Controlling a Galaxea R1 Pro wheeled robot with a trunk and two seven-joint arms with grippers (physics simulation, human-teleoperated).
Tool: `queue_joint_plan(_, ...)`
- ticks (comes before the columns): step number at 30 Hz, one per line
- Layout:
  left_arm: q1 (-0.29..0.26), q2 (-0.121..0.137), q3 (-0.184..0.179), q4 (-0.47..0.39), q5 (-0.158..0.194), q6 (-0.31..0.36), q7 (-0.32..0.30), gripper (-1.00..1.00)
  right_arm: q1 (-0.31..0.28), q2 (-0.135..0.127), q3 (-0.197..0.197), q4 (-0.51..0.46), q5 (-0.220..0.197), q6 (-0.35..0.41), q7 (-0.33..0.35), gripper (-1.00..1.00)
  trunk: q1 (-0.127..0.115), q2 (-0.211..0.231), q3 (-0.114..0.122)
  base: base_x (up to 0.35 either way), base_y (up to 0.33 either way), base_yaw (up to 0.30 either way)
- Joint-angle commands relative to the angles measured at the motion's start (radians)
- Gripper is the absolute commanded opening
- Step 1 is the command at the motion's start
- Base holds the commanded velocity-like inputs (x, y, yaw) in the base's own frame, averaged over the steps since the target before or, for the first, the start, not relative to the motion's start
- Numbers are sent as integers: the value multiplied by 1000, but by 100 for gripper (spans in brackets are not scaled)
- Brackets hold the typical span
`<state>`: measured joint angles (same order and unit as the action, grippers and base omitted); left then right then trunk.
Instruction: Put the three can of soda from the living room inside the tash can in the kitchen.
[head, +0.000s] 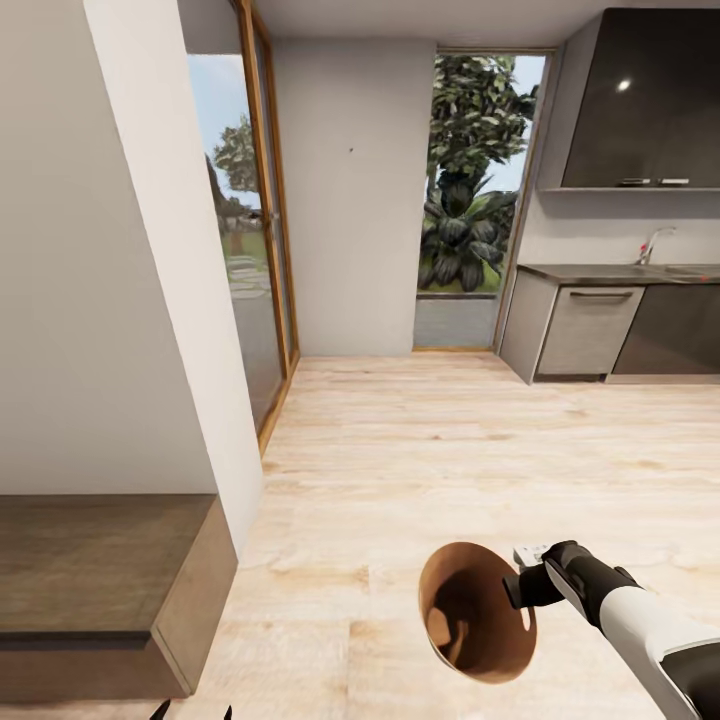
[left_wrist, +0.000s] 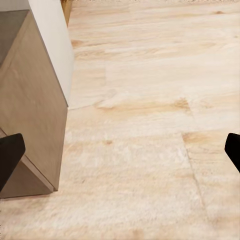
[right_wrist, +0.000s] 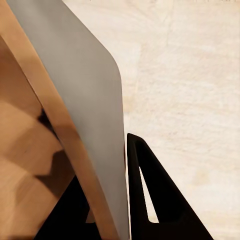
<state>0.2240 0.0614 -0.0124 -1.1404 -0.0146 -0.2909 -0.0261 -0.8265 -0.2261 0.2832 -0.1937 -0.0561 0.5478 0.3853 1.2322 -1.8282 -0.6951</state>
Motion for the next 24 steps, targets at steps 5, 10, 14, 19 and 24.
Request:
queue_joint_plan(5,0,0,0,-1,0,0,0,100,0,0,-10,0,-14,3,8,-100,-19,35,16,0,0,0)
queue_joint_plan(10,0,0,0,-2,0,0,0,100,0,1,-10,0,-14,3,9,-100,-38,70,31,0,0,0)
queue_joint_plan(14,0,0,0,-2,1,0,0,100,0,1,-10,0,-14,3,9,-100,-54,98,44,0,0,0)
queue_joint_plan(19,0,0,0,-2,0,0,0,100,0,1,-9,1,-14,2,9,-100,-73,133,60,0,0,0)
queue_joint_plan(24,0,0,0,-2,0,0,0,100,0,12,-10,1,-13,3,7,-100,-92,168,75,0,0,0)
